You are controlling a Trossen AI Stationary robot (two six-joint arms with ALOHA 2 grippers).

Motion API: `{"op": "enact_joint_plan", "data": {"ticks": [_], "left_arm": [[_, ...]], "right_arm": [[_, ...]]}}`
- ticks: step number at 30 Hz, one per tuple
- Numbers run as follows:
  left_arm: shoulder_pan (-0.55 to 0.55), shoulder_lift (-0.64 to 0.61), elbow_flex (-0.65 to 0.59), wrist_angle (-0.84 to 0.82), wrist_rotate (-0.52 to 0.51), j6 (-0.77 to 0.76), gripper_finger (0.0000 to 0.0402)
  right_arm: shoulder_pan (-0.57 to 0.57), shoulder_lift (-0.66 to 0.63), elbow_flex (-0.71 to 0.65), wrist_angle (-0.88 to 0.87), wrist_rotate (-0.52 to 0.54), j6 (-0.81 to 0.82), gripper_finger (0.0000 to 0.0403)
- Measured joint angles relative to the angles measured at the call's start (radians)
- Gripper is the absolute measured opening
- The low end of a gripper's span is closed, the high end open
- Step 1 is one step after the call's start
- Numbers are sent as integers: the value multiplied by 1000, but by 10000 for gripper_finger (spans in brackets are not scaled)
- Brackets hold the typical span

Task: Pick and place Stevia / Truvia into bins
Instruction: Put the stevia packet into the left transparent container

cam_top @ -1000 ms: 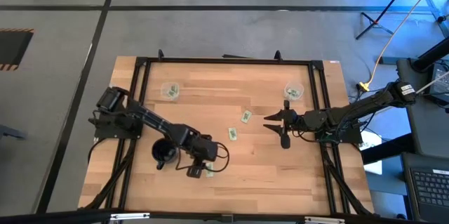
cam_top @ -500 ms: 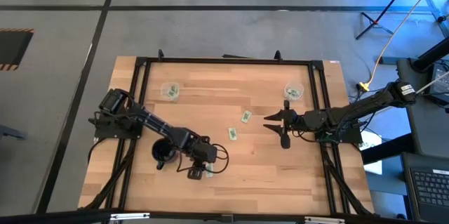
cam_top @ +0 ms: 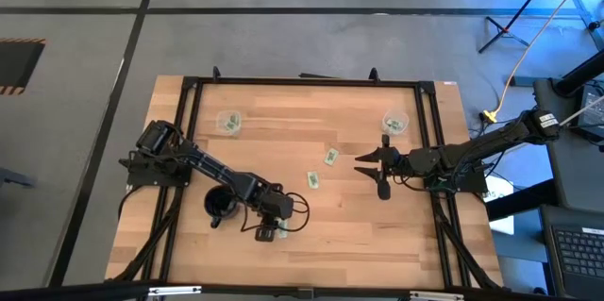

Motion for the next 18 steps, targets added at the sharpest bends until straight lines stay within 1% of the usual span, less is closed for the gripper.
{"op": "enact_joint_plan", "data": {"ticks": [4, 13, 18], "left_arm": [[-1, 0, 0, -1, -6, -1, 158], [-5, 2, 0, -14, -22, -18, 100], [-19, 2, 0, -21, -36, -20, 87]], "right_arm": [[0, 0, 0, 0, 0, 0, 139], [0, 0, 0, 0, 0, 0, 139], [0, 0, 0, 0, 0, -1, 139]]}}
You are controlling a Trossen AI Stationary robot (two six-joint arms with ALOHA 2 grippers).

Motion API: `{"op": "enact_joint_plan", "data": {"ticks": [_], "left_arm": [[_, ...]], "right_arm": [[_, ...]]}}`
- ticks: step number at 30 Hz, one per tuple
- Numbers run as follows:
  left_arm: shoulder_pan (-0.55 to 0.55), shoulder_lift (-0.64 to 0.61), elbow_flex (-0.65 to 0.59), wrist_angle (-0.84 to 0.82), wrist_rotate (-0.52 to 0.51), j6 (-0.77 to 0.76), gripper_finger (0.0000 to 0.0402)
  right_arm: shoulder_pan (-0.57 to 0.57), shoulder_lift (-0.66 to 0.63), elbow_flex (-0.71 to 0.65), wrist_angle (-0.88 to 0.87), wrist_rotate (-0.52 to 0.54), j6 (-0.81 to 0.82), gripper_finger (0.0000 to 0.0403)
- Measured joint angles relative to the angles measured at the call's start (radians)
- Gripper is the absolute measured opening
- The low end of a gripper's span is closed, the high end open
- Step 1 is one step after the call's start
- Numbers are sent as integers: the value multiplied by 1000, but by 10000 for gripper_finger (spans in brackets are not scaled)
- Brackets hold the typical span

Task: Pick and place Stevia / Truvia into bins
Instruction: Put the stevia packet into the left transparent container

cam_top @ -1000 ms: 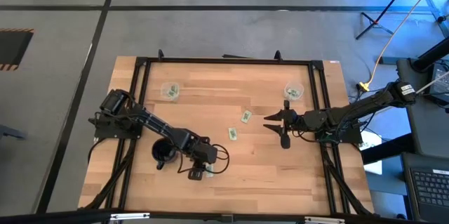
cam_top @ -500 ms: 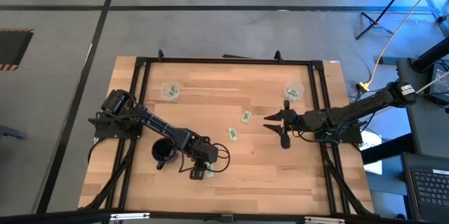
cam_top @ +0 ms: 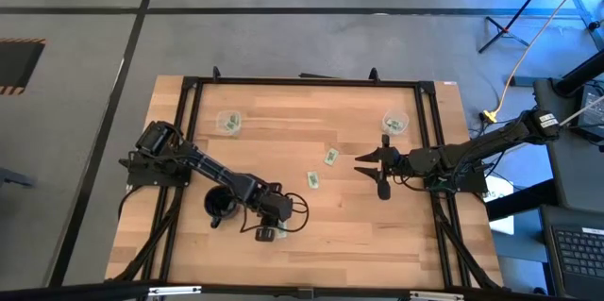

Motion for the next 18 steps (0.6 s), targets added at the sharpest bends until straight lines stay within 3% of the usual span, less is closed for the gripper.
{"op": "enact_joint_plan", "data": {"ticks": [11, 18], "left_arm": [[-32, 13, 0, -6, -57, -2, 85], [-24, 37, 1, 2, -19, -6, 60]], "right_arm": [[0, 0, 0, 0, 0, -1, 139], [0, 0, 0, 0, 0, -2, 139]]}}
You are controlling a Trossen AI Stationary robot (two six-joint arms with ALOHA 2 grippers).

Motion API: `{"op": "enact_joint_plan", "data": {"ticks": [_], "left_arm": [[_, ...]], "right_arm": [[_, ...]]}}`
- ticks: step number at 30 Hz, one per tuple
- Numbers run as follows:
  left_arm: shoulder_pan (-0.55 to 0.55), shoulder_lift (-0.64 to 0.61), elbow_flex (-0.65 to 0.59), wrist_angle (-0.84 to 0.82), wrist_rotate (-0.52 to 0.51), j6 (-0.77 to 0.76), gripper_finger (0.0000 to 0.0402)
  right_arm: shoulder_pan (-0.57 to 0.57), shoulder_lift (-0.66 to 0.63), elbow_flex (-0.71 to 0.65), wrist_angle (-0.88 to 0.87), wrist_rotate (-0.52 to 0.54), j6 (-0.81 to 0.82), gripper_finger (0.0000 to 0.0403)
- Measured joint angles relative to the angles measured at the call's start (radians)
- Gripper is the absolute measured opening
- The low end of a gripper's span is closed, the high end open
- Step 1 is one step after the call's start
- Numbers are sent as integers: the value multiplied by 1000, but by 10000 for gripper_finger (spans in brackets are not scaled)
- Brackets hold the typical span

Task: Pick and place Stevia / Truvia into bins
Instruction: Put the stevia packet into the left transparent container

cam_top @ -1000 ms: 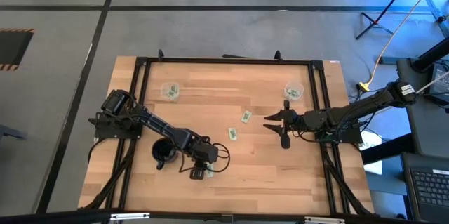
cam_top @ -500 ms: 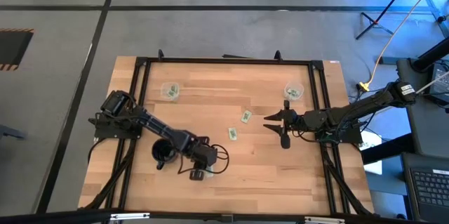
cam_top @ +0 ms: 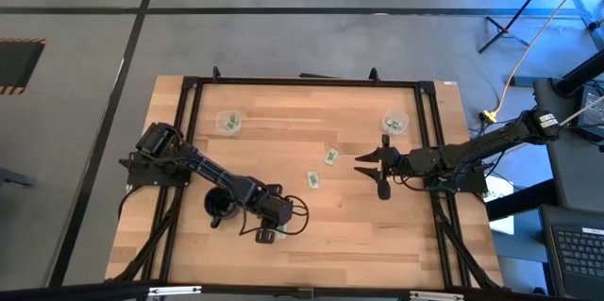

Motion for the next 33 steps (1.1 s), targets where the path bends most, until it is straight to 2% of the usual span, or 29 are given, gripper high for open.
{"op": "enact_joint_plan", "data": {"ticks": [11, 19, 33], "left_arm": [[0, 0, -2, 7, 4, 16, 3], [4, -23, -4, 14, 2, 82, 2], [73, -191, -7, -76, 22, 203, 2]], "right_arm": [[0, 0, 0, 0, 0, -1, 139], [0, 0, 0, 0, 0, -1, 139], [0, 0, 0, 0, 0, -1, 139]]}}
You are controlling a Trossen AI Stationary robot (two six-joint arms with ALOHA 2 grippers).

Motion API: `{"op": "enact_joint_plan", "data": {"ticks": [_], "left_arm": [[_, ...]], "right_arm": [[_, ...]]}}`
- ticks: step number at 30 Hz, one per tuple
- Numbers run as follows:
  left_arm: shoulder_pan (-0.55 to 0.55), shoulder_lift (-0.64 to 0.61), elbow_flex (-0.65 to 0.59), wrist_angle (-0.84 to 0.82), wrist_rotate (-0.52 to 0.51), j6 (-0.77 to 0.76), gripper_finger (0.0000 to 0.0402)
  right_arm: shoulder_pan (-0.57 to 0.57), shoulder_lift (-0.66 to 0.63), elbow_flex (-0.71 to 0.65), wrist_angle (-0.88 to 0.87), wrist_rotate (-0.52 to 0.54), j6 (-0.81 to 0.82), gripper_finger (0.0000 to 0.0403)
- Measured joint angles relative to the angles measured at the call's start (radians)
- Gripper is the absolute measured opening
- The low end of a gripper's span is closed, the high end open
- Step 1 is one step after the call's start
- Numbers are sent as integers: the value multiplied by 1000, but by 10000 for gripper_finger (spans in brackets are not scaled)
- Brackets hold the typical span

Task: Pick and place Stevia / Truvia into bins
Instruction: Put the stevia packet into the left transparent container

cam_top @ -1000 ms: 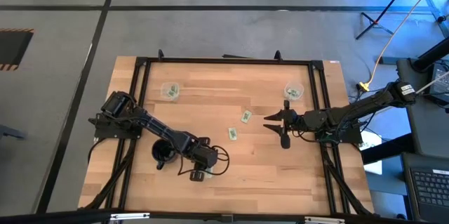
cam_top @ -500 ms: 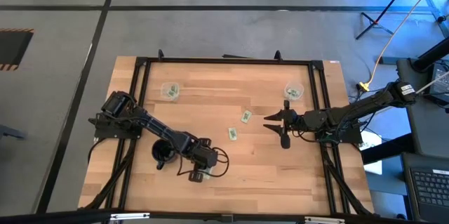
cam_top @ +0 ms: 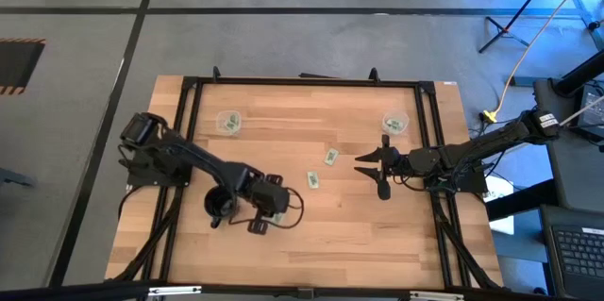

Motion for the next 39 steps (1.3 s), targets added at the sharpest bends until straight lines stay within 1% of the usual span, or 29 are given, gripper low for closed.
{"op": "enact_joint_plan", "data": {"ticks": [4, 7, 15, 18, 23, 29, 31, 33, 37, 39], "left_arm": [[57, -93, 0, -92, -12, 21, 2], [108, -176, 1, -178, -58, 41, 2], [279, -353, 2, -460, -277, 79, 2], [365, -406, 2, -531, -326, 85, 2], [529, -486, 2, -551, -324, 153, 2], [719, -547, -9, -551, -322, 206, 2], [772, -552, -34, -553, -318, 233, 2], [826, -556, -75, -537, -290, 261, 2], [921, -555, -173, -463, -213, 308, 2], [957, -555, -216, -411, -201, 319, 2]], "right_arm": [[0, 0, 0, 0, 0, 0, 139], [0, 0, 0, 0, 0, 0, 139], [0, 0, 0, 0, 0, 0, 139], [0, 0, 0, 0, 0, 0, 139], [0, 0, 0, 0, 0, -4, 139], [0, 0, 0, -3, 0, -5, 139], [0, 0, 0, -3, 0, -7, 139], [0, 0, 0, -3, 0, -8, 139], [0, 0, 0, -3, 0, -21, 139], [0, 0, 0, -3, 1, -27, 139]]}}
